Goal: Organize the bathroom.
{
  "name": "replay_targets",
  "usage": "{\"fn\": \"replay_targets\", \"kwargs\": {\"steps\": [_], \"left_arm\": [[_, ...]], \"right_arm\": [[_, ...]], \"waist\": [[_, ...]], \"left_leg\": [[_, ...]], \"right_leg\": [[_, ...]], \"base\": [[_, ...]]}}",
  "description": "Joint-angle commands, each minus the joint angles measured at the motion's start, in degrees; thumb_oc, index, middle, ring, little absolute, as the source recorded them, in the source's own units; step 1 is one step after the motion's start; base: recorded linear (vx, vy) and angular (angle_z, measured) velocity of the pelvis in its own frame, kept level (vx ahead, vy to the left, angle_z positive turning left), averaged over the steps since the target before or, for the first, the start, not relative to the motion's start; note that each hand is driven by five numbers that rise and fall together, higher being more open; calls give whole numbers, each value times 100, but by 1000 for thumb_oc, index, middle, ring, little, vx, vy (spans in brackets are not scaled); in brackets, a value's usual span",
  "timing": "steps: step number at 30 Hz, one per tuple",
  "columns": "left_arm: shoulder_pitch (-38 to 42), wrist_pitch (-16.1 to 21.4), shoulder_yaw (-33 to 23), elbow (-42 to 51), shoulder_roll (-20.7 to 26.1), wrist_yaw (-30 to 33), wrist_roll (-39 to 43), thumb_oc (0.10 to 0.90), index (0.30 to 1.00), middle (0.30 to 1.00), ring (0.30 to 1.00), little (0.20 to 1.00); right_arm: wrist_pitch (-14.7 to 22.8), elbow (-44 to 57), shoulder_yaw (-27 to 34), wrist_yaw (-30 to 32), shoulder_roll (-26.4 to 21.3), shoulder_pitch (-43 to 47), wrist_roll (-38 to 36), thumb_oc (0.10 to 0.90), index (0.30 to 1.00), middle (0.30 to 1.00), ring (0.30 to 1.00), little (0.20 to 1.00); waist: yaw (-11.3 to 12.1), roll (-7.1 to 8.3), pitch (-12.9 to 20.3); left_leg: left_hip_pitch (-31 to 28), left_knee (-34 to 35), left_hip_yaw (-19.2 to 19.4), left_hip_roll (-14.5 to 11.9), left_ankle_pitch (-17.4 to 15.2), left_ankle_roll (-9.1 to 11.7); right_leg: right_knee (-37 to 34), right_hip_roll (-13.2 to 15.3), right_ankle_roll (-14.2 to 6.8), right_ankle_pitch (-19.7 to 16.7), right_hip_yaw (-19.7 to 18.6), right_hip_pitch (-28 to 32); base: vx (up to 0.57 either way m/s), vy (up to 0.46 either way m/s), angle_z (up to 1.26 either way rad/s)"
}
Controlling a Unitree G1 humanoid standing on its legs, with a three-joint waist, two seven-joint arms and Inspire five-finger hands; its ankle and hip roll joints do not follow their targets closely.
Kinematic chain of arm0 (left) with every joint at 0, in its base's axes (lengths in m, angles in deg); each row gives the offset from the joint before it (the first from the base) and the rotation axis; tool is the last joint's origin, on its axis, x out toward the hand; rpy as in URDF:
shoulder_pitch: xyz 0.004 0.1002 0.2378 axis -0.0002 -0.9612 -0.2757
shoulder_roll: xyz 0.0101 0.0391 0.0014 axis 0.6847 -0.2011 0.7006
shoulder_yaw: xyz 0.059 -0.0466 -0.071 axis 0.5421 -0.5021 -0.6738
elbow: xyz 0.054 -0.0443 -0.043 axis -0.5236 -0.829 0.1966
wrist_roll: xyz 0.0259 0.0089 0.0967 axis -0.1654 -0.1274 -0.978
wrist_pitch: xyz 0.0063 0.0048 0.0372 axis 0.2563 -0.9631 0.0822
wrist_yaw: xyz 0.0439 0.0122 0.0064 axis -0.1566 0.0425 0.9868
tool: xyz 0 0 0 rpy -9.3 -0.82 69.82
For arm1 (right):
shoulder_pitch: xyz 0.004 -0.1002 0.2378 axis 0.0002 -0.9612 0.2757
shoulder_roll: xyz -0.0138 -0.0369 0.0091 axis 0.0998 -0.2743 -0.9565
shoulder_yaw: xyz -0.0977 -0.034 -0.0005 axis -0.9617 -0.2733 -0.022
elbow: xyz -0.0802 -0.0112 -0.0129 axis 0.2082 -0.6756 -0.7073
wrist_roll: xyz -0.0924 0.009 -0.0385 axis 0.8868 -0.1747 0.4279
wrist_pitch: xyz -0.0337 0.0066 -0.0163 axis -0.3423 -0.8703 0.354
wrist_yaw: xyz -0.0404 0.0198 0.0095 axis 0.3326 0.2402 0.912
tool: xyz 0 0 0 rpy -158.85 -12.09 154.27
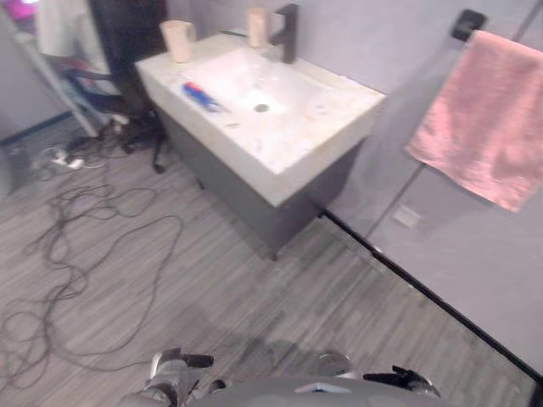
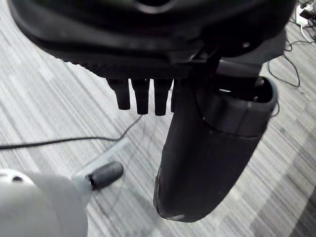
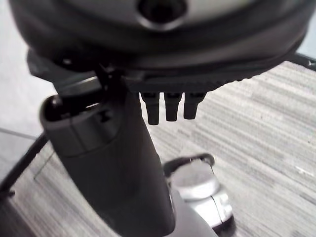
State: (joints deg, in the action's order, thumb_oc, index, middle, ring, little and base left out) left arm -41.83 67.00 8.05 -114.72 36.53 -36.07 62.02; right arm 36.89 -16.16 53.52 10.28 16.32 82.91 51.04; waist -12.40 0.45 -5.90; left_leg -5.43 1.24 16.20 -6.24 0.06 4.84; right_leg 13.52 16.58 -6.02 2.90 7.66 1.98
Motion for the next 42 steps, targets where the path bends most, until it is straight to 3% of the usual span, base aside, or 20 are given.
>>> {"fn": "replay_targets", "kwargs": {"steps": [1,2,6,8,9,12,14,18,19,20,22,24,26,27,29,31,35,36,39,42], "left_arm": [[-100,-102,167,-8,374,-96,-127,800,900,900,900,900],[-91,-86,182,-7,387,-108,-191,800,900,900,900,900],[36,-186,331,45,466,-214,-267,800,900,900,900,900],[97,-224,292,68,436,-167,-307,800,900,900,900,900],[147,-282,266,150,395,-52,-264,800,900,900,900,900],[237,-259,294,274,340,127,-131,800,900,900,900,900],[280,-209,306,302,335,197,-76,800,900,900,900,900],[309,-143,287,339,336,235,-159,800,900,900,900,900],[333,98,327,331,297,119,-473,800,900,900,900,900],[382,176,431,355,277,140,-543,800,900,900,900,900],[468,195,509,386,246,124,-363,800,900,900,900,900],[553,70,493,420,195,160,-560,800,900,900,900,900],[580,14,516,424,198,189,-532,800,900,900,900,900],[580,18,512,428,201,290,-351,800,900,900,900,900],[548,78,483,457,246,363,-176,800,900,900,900,900],[519,82,519,525,283,380,-71,800,900,900,900,900],[402,206,551,550,345,365,51,800,900,900,900,900],[327,280,549,541,378,316,28,800,900,900,900,900],[204,394,413,448,382,345,5,800,900,900,900,900],[236,354,396,370,379,181,-105,800,900,900,900,900]], "right_arm": [[565,169,-13,142,-139,280,332,800,900,900,900,900],[635,177,-23,164,-145,267,388,800,900,900,900,900],[669,284,-85,117,-131,224,86,800,900,900,900,900],[657,261,-119,110,-68,215,122,800,900,900,900,900],[632,282,-154,134,-14,193,95,800,900,900,900,900],[646,310,-130,92,8,84,41,800,900,900,900,900],[571,277,-96,55,5,65,28,800,900,900,900,900],[462,191,-5,-21,-39,6,22,800,900,900,900,900],[417,108,67,-10,-95,-31,-340,800,900,900,900,900],[432,94,124,0,-113,-56,-408,800,900,900,900,900],[443,89,187,33,-141,-77,-507,800,900,900,900,900],[456,46,276,73,-163,-44,-691,800,900,900,900,900],[441,-7,283,53,-166,17,-643,800,900,900,900,900],[436,-66,233,46,-156,90,-581,800,900,900,900,900],[433,-160,178,24,-150,155,-513,800,900,900,900,900],[419,-135,108,134,-158,139,-559,800,900,900,900,900],[485,-131,98,218,-168,95,-576,800,900,900,900,900],[526,-156,123,205,-168,73,-551,800,900,900,900,900],[555,-223,133,101,-190,87,-355,800,900,900,900,900],[593,-214,200,147,-187,92,-314,800,900,900,900,900]], "waist": [[78,-238,-220],[73,-251,-236],[-254,-311,-304],[-370,-251,-348],[-468,-156,-380],[-558,9,-391],[-606,76,-402],[-687,-14,-309],[-730,-149,-196],[-743,-152,-171],[-744,-82,-125],[-658,21,-122],[-600,86,-133],[-516,151,-159],[-452,164,-158],[-415,96,-148],[-338,-27,-168],[-268,-40,-177],[-127,-89,-205],[-196,-224,-195]], "left_leg": [[97,-360,35,-52,-272,-433],[75,-354,33,-24,-292,-449],[-276,40,-88,199,-357,-550],[-392,123,-66,371,-398,-585],[-484,173,-50,589,-449,-587],[-646,227,-131,1080,-591,-598],[-793,133,-184,1274,-783,-639],[-1090,-49,-410,1443,-973,-639],[-1049,-1077,-456,1406,-478,-254],[-814,-1888,-364,1272,115,52],[-338,-2917,-200,1067,674,306],[325,-3693,96,615,394,159],[639,-3717,95,471,202,-13],[943,-3645,88,307,-117,-256],[969,-3126,-90,178,-297,-455],[817,-2509,-348,102,-340,-507],[576,-1357,-956,-275,37,-308],[541,-965,-1308,-538,219,-186],[326,-574,-1688,-698,-65,-79],[186,-379,-1273,-613,-196,-53]], "right_leg": [[1618,484,-246,-1639,-760,-1288],[1686,489,-236,-1667,-790,-1338],[1720,-623,-261,-1363,-765,-1792],[1132,-912,-313,-1123,-486,-1778],[144,-1278,-348,-867,-136,-1680],[-859,-1752,-393,-1182,349,-1593],[-886,-1812,-388,-1371,530,-1754],[-654,-1970,-109,-1131,511,-1689],[-696,-2064,184,-915,474,-1444],[-903,-2073,285,-914,393,-1200],[-1011,-1950,396,-828,306,-900],[-1068,-1869,486,-608,125,-518],[-1033,-1813,486,-528,-14,-407],[-1029,-1742,474,-463,-210,-320],[-856,-1663,440,-364,-439,-389],[-619,-1648,395,-236,-644,-523],[-412,-1661,260,-45,-1064,-547],[-405,-1600,154,13,-1337,-461],[-252,-1302,-120,105,-1544,-488],[-126,-997,-340,66,-1418,-653]], "base": [[304,643,22],[251,376,13],[293,219,27],[363,148,52],[392,136,29],[456,167,-10],[404,124,-16],[439,49,-19],[364,-17,-12],[439,-13,-7],[297,2,-4],[303,54,-38],[204,127,-59],[170,166,-83],[224,282,-120],[232,346,-167],[257,433,-108],[230,372,-90],[249,487,-117],[110,561,-109]]}}
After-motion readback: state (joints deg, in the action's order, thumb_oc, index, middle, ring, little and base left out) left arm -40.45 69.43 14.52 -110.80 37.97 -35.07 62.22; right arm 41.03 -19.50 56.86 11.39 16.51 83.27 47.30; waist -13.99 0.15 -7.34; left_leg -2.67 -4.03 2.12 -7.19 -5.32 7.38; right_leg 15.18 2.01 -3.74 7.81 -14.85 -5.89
